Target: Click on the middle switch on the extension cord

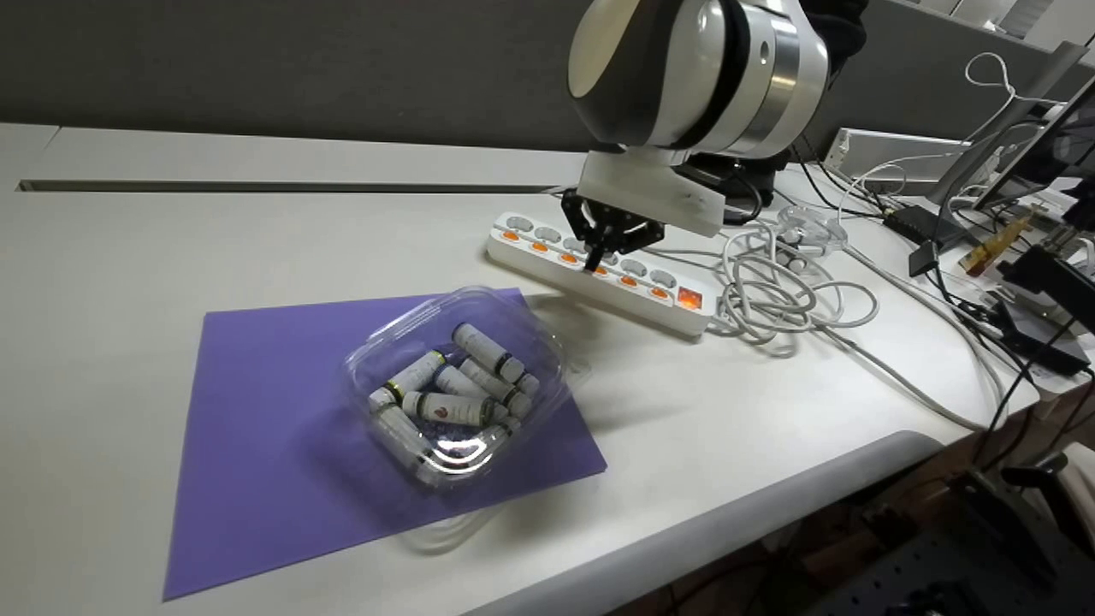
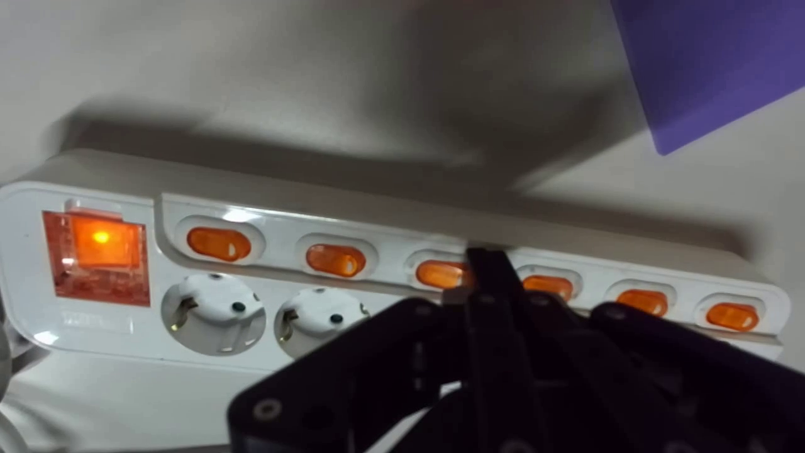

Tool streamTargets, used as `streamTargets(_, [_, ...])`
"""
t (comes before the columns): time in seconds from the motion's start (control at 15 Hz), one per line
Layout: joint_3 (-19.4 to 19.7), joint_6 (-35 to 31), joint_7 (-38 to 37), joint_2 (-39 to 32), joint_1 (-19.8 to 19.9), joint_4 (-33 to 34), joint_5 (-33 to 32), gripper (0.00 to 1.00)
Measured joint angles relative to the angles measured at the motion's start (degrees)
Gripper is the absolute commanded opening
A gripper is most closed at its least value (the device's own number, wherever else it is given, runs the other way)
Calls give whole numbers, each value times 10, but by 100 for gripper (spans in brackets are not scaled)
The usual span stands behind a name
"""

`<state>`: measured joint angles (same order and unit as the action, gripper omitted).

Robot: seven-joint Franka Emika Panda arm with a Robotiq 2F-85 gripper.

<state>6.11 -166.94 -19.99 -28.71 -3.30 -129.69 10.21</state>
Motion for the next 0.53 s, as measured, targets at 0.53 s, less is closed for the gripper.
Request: streamTargets(0.53, [0,2,0,-1,7,0,13,0])
